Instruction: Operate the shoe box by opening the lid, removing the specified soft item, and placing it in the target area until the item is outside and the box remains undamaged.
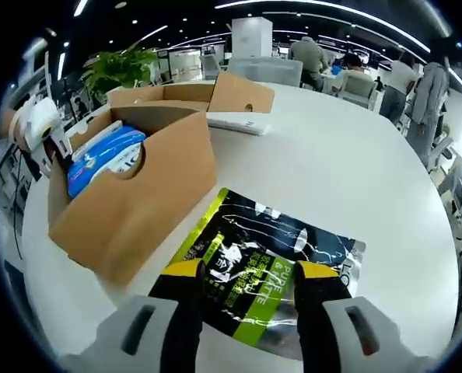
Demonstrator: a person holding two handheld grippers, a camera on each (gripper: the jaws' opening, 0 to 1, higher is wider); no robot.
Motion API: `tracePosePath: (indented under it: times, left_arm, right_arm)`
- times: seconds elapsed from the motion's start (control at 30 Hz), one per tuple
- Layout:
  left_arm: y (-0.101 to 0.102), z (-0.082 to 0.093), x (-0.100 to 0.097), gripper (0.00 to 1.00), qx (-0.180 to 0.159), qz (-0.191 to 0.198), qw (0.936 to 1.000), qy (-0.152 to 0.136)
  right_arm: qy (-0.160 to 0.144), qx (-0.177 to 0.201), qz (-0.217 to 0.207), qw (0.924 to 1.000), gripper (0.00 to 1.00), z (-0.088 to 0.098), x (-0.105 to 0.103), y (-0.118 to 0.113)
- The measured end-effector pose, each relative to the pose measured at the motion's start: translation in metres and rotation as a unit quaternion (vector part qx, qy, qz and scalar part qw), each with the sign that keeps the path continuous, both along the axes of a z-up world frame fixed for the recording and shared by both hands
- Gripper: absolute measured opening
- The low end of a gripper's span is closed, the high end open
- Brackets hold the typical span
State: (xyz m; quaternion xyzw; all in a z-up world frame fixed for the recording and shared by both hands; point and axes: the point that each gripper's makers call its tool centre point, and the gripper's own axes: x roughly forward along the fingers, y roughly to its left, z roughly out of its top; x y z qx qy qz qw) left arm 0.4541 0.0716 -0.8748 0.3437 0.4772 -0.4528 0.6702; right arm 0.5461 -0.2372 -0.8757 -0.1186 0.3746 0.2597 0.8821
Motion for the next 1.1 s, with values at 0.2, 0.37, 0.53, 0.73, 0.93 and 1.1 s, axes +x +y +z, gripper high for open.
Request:
tracePosePath:
  times: [0.2, 0.37, 0.53, 0.73, 0.93, 1.1]
  left_arm:
    - [-0.002, 0.001, -0.003, 0.06, 0.0, 0.001, 1.0, 0.0]
    - [-0.002, 0.001, -0.003, 0.06, 0.002, 0.003, 1.0, 0.002]
    - [-0.001, 0.002, -0.003, 0.06, 0.001, -0.002, 1.0, -0.004]
    - [-0.001, 0.001, 0.0, 0.06, 0.001, -0.009, 0.9999, -0.007]
    - [-0.002, -0.002, 0.001, 0.06, 0.002, -0.008, 1.0, -0.006]
    - [-0.003, -0.003, 0.0, 0.06, 0.001, -0.014, 0.9999, -0.008]
  right_arm:
    - [-0.014, 0.017, -0.017, 0.9996, 0.47, 0.019, 0.004, 0.004]
    - [-0.06, 0.029, -0.03, 0.9973, 0.47, 0.074, 0.008, 0.019]
    - [-0.074, 0.047, -0.03, 0.9957, 0.47, 0.11, 0.003, 0.046]
    - [-0.039, 0.056, -0.047, 0.9966, 0.58, 0.13, -0.015, 0.077]
    - [0.002, 0.052, -0.077, 0.9957, 0.66, 0.131, -0.023, 0.103]
    - [0.026, 0.034, -0.095, 0.9946, 0.7, 0.127, -0.018, 0.119]
